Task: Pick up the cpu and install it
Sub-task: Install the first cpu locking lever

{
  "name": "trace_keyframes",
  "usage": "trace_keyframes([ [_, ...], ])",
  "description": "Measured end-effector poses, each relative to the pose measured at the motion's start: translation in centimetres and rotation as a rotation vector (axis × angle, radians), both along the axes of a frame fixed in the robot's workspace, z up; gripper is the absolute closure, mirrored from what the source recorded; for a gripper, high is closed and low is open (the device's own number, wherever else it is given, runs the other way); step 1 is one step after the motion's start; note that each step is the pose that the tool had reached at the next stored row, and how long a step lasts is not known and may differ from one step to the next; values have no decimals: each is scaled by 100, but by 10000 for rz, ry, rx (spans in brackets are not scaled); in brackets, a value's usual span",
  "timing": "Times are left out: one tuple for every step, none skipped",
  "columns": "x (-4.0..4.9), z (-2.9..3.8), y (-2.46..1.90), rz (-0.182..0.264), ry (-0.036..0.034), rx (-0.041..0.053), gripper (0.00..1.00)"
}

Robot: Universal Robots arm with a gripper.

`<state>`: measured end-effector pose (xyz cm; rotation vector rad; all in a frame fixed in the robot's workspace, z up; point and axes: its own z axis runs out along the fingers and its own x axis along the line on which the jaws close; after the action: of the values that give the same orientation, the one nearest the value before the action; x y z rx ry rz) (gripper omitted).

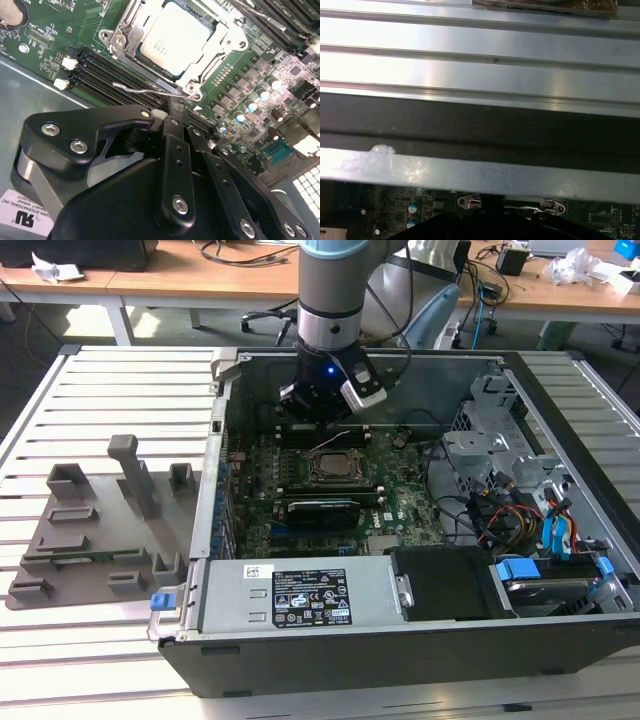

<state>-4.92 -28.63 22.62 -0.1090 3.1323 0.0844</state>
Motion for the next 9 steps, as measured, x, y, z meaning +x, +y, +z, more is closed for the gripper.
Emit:
trace_keyframes([
  [4, -4, 2, 10, 0, 0, 89],
  [11, -11, 4, 24, -1, 1, 89],
  [17, -19, 8, 35, -1, 1, 89],
  [27, -27, 12, 52, -1, 1, 89],
  [35, -35, 16, 65, 0, 0, 89],
  [40, -42, 17, 72, -1, 1, 89],
  [44, -47, 18, 75, -1, 1, 89],
  [49, -53, 19, 79, -1, 0, 89],
  [53, -58, 20, 82, 0, 1, 89],
])
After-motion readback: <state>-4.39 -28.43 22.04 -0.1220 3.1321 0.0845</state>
